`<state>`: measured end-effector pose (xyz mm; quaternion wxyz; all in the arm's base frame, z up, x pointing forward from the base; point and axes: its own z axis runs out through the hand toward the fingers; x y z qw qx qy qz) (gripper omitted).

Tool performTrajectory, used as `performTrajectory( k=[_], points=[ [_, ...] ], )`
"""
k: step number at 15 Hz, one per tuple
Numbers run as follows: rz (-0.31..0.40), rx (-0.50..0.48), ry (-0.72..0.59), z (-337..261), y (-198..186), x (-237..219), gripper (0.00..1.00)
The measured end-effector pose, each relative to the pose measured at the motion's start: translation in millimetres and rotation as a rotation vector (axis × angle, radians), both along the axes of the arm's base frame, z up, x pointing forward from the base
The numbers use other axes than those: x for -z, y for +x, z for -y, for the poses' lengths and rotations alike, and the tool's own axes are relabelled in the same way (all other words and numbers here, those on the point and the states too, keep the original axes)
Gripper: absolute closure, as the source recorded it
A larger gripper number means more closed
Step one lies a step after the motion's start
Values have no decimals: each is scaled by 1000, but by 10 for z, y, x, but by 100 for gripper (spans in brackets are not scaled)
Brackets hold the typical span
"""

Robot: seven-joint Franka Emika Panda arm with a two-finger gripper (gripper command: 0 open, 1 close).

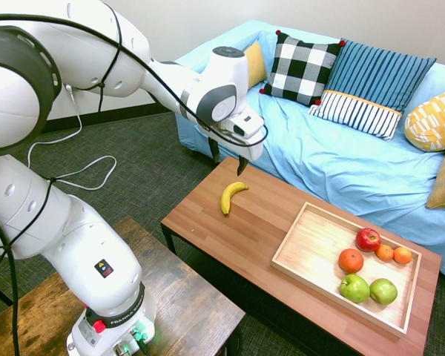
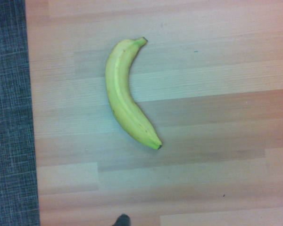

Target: Put banana in the tray

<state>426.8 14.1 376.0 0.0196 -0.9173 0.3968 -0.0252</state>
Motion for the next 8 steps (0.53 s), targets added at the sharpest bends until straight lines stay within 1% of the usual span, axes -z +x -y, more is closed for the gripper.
performTrajectory(
  k=[2, 5, 8],
  points=[
    [0, -5, -5, -15, 18, 20, 0],
    [40, -20, -7, -229, 236, 115, 0],
    [20, -17, 11, -458, 529, 523, 0]
  ],
)
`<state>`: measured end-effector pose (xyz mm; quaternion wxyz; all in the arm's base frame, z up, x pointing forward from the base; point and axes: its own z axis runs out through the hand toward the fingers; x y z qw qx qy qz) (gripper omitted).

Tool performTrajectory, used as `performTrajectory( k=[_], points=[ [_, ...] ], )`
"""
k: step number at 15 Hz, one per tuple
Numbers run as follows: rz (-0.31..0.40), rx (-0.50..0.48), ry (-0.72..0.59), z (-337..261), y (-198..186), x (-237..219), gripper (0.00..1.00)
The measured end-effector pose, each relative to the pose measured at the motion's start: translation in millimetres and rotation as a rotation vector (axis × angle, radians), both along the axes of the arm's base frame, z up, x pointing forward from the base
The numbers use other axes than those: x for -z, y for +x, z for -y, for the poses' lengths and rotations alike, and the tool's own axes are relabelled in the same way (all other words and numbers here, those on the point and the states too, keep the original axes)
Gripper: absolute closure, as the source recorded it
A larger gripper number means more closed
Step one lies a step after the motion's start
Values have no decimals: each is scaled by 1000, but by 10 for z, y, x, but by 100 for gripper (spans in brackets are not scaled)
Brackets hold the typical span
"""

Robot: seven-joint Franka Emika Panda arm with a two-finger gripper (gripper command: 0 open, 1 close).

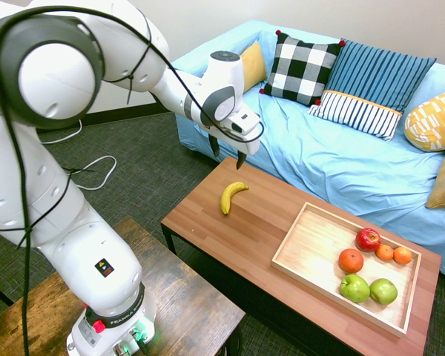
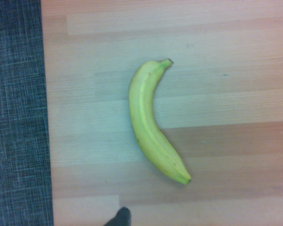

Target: Put banana in the tray

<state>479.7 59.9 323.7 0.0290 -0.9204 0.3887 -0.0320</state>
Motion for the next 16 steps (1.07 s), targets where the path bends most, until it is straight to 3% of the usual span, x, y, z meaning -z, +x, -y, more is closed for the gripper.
performTrajectory(
  k=[9, 15, 16],
  points=[
    [-52, 65, -28, -440, 503, 1644, 0],
    [-52, 95, -49, -436, 679, 2233, 0],
    [-51, 105, -48, -416, 711, 2267, 100]
  ],
)
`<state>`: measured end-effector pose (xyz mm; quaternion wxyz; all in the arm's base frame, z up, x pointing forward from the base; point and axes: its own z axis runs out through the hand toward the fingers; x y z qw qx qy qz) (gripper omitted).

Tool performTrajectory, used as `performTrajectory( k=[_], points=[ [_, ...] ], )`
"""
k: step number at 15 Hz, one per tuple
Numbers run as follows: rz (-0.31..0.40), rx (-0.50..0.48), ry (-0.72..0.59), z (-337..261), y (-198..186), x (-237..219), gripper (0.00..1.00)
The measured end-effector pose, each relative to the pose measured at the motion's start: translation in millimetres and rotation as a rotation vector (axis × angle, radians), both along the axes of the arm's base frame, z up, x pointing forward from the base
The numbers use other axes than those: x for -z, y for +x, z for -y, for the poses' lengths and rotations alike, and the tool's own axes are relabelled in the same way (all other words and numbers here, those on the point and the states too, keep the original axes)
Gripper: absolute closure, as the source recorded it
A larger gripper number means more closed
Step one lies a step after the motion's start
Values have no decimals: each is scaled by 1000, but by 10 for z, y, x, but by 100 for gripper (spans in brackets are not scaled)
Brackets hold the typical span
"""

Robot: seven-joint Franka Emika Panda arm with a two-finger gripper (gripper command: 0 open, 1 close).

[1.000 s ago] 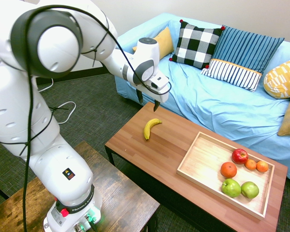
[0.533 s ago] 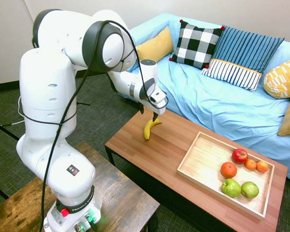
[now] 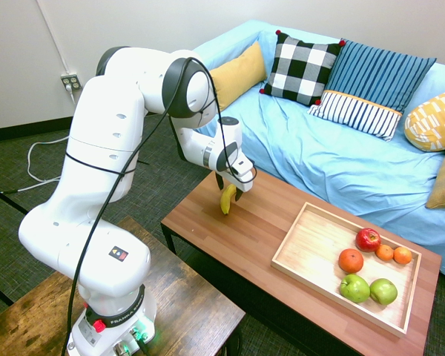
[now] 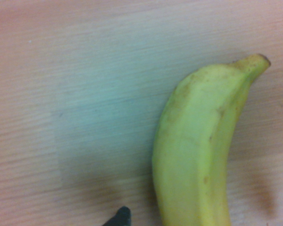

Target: Put banana in the tray

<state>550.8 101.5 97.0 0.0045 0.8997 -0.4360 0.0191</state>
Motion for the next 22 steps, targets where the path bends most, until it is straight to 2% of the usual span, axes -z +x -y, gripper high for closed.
performTrajectory(
  k=[12, 17, 22],
  points=[
    [-1, 21, 27, -43, 73, 103, 100],
    [2, -11, 32, -24, 106, 85, 100],
    [22, -19, 16, 165, 187, -163, 100]
  ],
)
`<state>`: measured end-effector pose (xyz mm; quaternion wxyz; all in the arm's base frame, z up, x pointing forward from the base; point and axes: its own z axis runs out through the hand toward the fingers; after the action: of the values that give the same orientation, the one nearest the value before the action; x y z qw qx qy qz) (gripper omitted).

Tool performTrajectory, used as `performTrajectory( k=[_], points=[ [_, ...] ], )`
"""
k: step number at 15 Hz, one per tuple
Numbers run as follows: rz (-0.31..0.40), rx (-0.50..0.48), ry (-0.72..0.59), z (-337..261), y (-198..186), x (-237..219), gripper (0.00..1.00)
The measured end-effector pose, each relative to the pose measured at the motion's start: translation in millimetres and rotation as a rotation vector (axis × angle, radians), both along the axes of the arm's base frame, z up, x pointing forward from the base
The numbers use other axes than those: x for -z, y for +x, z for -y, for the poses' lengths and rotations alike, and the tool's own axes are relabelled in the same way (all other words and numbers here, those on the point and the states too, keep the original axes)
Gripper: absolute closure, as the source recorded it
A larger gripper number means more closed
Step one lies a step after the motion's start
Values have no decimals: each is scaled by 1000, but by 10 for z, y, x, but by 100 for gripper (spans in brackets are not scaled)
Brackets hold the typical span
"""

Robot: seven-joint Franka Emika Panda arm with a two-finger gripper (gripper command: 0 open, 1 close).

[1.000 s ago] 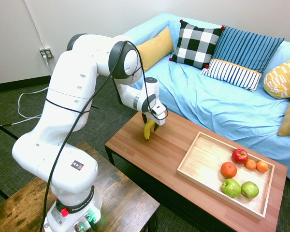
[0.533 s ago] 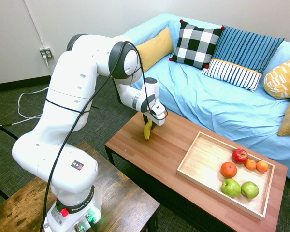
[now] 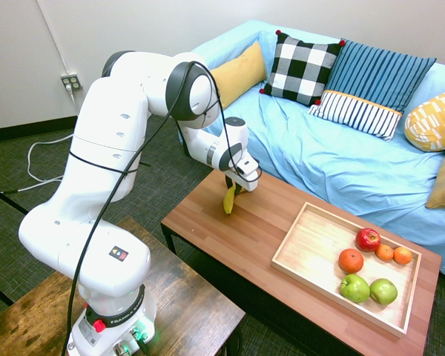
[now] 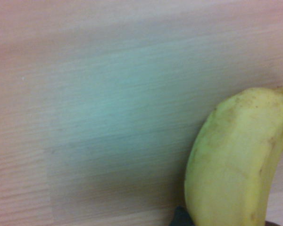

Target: Put banana in the tray

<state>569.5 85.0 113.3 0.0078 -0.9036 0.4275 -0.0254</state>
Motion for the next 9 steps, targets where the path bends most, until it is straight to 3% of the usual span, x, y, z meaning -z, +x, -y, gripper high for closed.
performTrajectory(
  k=[4, 9],
  points=[
    [39, 30, -35, 495, 19, -766, 100],
    [79, 148, -66, 1693, -72, -1450, 100]
  ],
)
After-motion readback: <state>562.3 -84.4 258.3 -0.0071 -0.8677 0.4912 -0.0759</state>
